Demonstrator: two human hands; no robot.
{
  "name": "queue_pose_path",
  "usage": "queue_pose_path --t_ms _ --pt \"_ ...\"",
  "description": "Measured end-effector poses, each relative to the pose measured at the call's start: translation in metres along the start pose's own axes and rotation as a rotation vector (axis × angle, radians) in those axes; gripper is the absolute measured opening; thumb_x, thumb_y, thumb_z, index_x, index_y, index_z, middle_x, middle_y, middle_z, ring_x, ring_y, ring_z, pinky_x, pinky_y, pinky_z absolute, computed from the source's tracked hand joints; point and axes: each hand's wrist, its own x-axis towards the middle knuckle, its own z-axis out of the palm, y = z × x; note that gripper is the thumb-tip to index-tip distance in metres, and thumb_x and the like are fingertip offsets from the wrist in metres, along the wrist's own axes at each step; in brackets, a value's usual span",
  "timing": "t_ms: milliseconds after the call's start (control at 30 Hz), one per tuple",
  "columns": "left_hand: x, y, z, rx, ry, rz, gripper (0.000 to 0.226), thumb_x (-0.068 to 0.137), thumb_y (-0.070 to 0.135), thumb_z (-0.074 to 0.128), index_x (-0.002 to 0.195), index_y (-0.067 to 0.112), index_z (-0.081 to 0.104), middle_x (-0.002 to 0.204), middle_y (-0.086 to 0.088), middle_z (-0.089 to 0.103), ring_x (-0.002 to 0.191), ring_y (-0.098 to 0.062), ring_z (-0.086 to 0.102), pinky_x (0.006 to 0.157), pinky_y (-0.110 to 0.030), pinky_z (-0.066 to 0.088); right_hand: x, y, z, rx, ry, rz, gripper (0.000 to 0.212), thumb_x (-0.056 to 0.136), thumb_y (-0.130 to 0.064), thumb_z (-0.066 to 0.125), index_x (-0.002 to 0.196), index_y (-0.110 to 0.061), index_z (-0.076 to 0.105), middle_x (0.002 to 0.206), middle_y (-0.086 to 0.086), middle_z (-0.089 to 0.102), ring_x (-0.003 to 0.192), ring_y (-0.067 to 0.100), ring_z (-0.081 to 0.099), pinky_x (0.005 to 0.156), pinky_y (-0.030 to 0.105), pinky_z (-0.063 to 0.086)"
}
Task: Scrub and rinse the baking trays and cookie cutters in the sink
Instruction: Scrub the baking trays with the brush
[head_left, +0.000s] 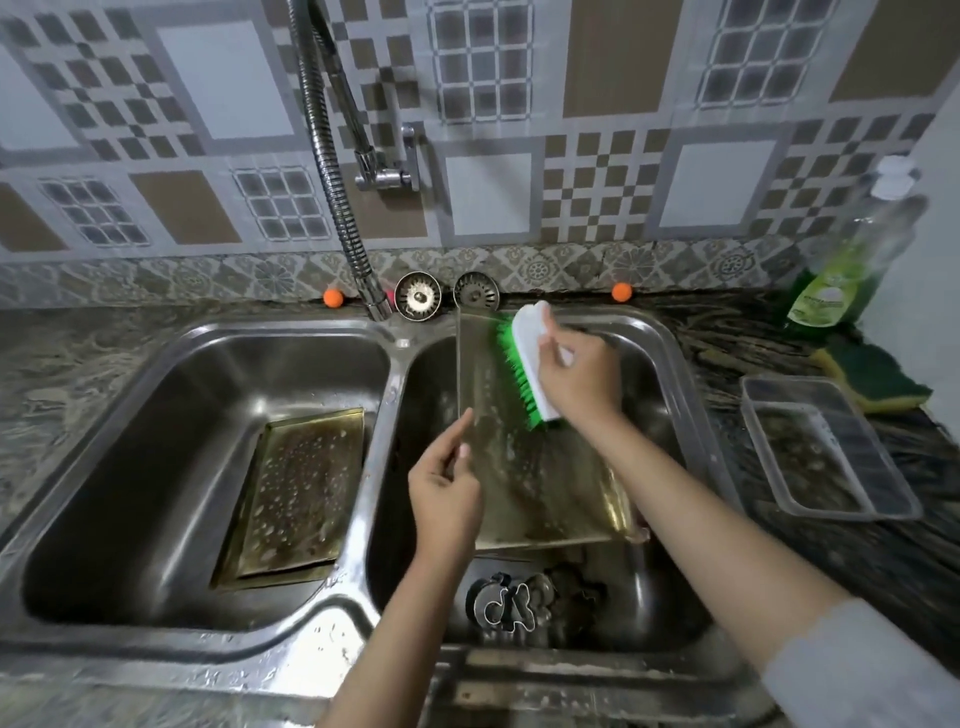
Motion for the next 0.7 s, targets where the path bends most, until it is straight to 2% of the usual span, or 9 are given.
queue_pose_path --t_ms 100,167,267,300,367,433,500,600,700 --pt "0.022 0.006 -0.006 0.008 0.090 0.025 0.040 0.094 -0.004 0.045 0.114 0.026 0.063 0.115 0.010 0.063 0.114 -0.010 0.058 0.095 -0.014 0.043 -0.059 0.000 0.001 -0.024 -0.070 -0.152 0.036 0.089 -0.033 0.051 0.123 -0.032 0.060 0.080 0.010 0.072 0.060 0.014 0.062 0.050 0.024 0.035" --pt "0.035 0.012 -0.013 0.007 0.149 0.083 0.041 0.093 -0.007 0.045 0.113 0.025 0.061 0.116 0.004 0.063 0.114 -0.010 0.057 0.092 -0.009 0.041 -0.091 -0.003 -0.012 0.049 -0.205 -0.175 0.037 0.088 -0.037 0.050 0.125 -0.041 0.056 0.079 -0.003 0.074 0.055 0.002 0.058 0.048 0.020 0.040" --pt "0.043 0.016 -0.022 0.026 0.151 0.114 0.042 0.093 -0.008 0.044 0.115 0.024 0.061 0.118 0.003 0.062 0.119 -0.013 0.055 0.099 -0.015 0.039 -0.082 0.001 -0.039 0.172 -0.203 -0.155 0.037 0.091 -0.027 0.058 0.126 -0.040 0.053 0.089 -0.023 0.067 0.078 0.001 0.065 0.065 0.020 0.052" --pt "0.044 0.016 -0.024 0.035 0.143 0.102 0.042 0.093 -0.007 0.043 0.116 0.023 0.062 0.118 0.003 0.062 0.120 -0.012 0.054 0.101 -0.016 0.038 -0.072 0.004 -0.050 0.164 -0.146 -0.166 0.038 0.091 -0.028 0.058 0.127 -0.040 0.051 0.096 -0.019 0.068 0.083 0.008 0.066 0.071 0.022 0.052" --pt "0.042 0.017 -0.027 0.051 0.123 0.082 0.040 0.094 -0.005 0.043 0.117 0.021 0.064 0.117 0.006 0.061 0.118 -0.009 0.053 0.101 -0.016 0.038 -0.052 0.012 -0.071 0.114 -0.069 -0.185 0.039 0.092 -0.033 0.057 0.127 -0.046 0.047 0.102 -0.008 0.068 0.078 0.012 0.066 0.066 0.015 0.048" --pt "0.038 0.017 -0.027 0.039 0.110 0.077 0.040 0.094 -0.006 0.043 0.114 0.022 0.065 0.112 0.009 0.061 0.113 -0.005 0.053 0.092 -0.005 0.039 -0.040 0.025 -0.085 0.075 -0.066 -0.188 0.036 0.089 -0.046 0.054 0.121 -0.060 0.045 0.118 -0.001 0.066 0.098 0.016 0.065 0.076 0.022 0.050" --pt "0.035 0.015 -0.024 0.015 0.101 0.067 0.041 0.094 -0.008 0.043 0.109 0.023 0.065 0.109 0.010 0.062 0.105 0.000 0.055 0.082 0.002 0.039 -0.040 0.034 -0.090 0.069 -0.111 -0.186 0.037 0.083 -0.058 0.052 0.118 -0.067 0.044 0.134 -0.007 0.055 0.119 0.006 0.054 0.091 0.024 0.048" --pt "0.029 0.012 -0.019 -0.001 0.065 0.022 0.039 0.094 -0.008 0.041 0.106 0.020 0.066 0.107 0.008 0.065 0.093 0.011 0.058 0.076 0.000 0.041 -0.051 0.037 -0.084 0.134 -0.162 -0.161 0.044 0.079 -0.057 0.057 0.121 -0.060 0.046 0.135 -0.015 0.049 0.115 -0.016 0.045 0.095 0.015 0.043" --pt "0.022 0.008 -0.019 -0.049 0.035 -0.051 0.037 0.095 -0.008 0.039 0.104 0.015 0.066 0.097 0.015 0.065 0.085 0.015 0.059 0.083 -0.010 0.042 -0.065 0.034 -0.080 0.148 -0.158 -0.162 0.046 0.080 -0.052 0.060 0.123 -0.057 0.045 0.136 -0.013 0.047 0.110 -0.026 0.041 0.088 0.003 0.039"
